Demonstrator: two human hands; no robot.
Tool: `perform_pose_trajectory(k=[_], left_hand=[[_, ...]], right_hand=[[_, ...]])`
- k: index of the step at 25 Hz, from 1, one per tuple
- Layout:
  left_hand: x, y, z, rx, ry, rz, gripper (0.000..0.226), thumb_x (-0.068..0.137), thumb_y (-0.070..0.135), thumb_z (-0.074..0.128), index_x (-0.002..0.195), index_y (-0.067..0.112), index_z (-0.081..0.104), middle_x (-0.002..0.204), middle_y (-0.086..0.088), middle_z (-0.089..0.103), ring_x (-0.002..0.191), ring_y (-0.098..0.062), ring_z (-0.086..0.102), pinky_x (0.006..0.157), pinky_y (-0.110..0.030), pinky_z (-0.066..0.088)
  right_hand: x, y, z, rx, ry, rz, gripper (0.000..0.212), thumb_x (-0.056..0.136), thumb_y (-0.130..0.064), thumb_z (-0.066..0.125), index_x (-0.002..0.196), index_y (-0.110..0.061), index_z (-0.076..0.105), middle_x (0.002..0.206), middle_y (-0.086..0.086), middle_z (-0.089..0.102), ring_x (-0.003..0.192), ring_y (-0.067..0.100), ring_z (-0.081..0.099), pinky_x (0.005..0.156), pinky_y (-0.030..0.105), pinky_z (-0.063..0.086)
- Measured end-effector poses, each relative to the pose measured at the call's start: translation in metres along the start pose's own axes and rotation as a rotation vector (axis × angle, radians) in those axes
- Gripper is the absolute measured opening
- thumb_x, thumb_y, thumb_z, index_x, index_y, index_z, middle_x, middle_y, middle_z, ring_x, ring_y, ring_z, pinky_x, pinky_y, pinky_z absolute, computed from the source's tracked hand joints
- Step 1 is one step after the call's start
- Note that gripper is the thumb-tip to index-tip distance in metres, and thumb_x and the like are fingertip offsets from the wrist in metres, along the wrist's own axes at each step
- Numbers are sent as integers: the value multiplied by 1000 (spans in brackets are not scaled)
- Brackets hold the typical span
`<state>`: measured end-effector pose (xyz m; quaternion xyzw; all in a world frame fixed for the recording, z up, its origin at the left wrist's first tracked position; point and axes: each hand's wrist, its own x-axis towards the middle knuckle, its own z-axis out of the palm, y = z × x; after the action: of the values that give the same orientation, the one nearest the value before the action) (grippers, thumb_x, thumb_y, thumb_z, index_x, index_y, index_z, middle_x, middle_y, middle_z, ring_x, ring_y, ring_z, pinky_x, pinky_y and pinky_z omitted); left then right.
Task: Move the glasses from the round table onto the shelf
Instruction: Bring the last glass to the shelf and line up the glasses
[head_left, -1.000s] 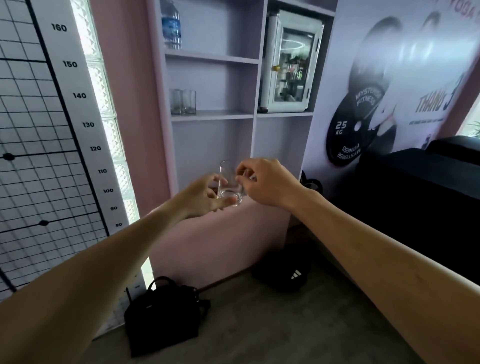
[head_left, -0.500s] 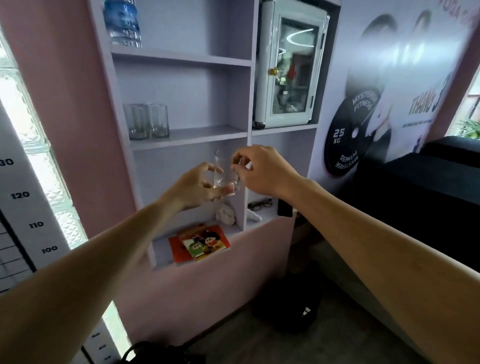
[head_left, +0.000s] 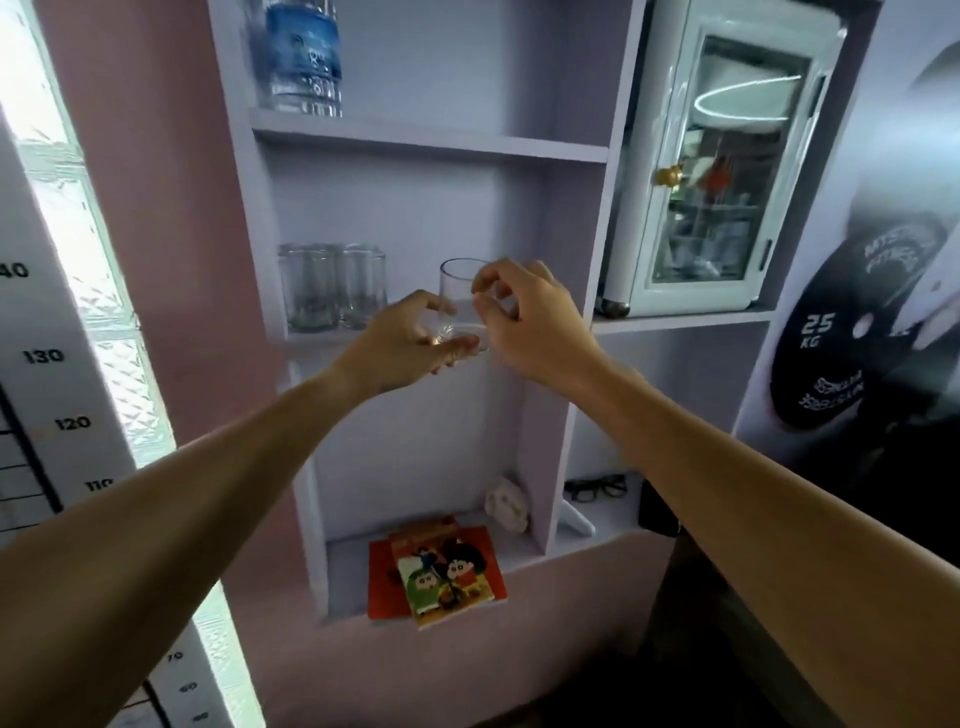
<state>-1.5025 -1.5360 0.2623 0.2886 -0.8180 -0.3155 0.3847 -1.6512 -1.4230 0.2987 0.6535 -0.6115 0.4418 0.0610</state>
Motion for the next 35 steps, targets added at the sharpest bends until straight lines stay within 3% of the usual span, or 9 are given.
perform_pose_trajectory(k=[3,7,10,17,23,29,35], left_hand=[[13,-7,-4,71,104,-50,57,66,63,78,108,30,57,72,9,76,61,-7,71,50,-13,50],[21,-10,-3,225,163,-128,55,74,61,75,115,30,55,78,9,74,68,-3,71,52,-13,51],[21,-9,-5,263,183,-187,57,78,59,72,122,28,54,85,7,75,70,-5,73,61,-23,57],[25,-2,-14,393,213,-239,59,75,62,72,119,25,58,72,9,76,62,-5,73,67,-31,59],[32,-3,-18,515,208,-283,70,60,80,63,107,28,60,66,14,75,54,-7,71,66,-29,58],[43,-9,-19,721,246,-233,69,59,90,51,94,31,60,55,12,69,41,-1,63,59,-25,50],[49,-11,-19,852,232,-166,55,69,85,54,66,31,45,51,12,60,39,-7,58,49,-23,38]], right_hand=[[29,19,12,60,-55,-79,12,97,-28,55,105,-26,63,107,2,54,84,16,61,80,34,54],[54,40,19,130,-132,-177,13,96,-24,56,105,-22,64,109,5,56,86,18,61,82,35,54],[69,51,24,160,-191,-240,13,97,-25,56,105,-23,65,109,5,56,88,17,60,81,32,54],[93,62,40,245,-194,-255,12,95,-25,57,103,-23,65,104,4,61,90,20,60,76,26,43],[101,63,52,268,-211,-263,13,94,-22,58,104,-20,66,104,5,60,89,20,59,67,16,39],[108,64,57,251,-206,-245,12,93,-22,58,103,-21,65,104,6,59,90,21,59,75,26,45],[115,71,65,245,-193,-234,14,94,-22,58,106,-21,65,107,5,60,92,20,60,76,25,48]])
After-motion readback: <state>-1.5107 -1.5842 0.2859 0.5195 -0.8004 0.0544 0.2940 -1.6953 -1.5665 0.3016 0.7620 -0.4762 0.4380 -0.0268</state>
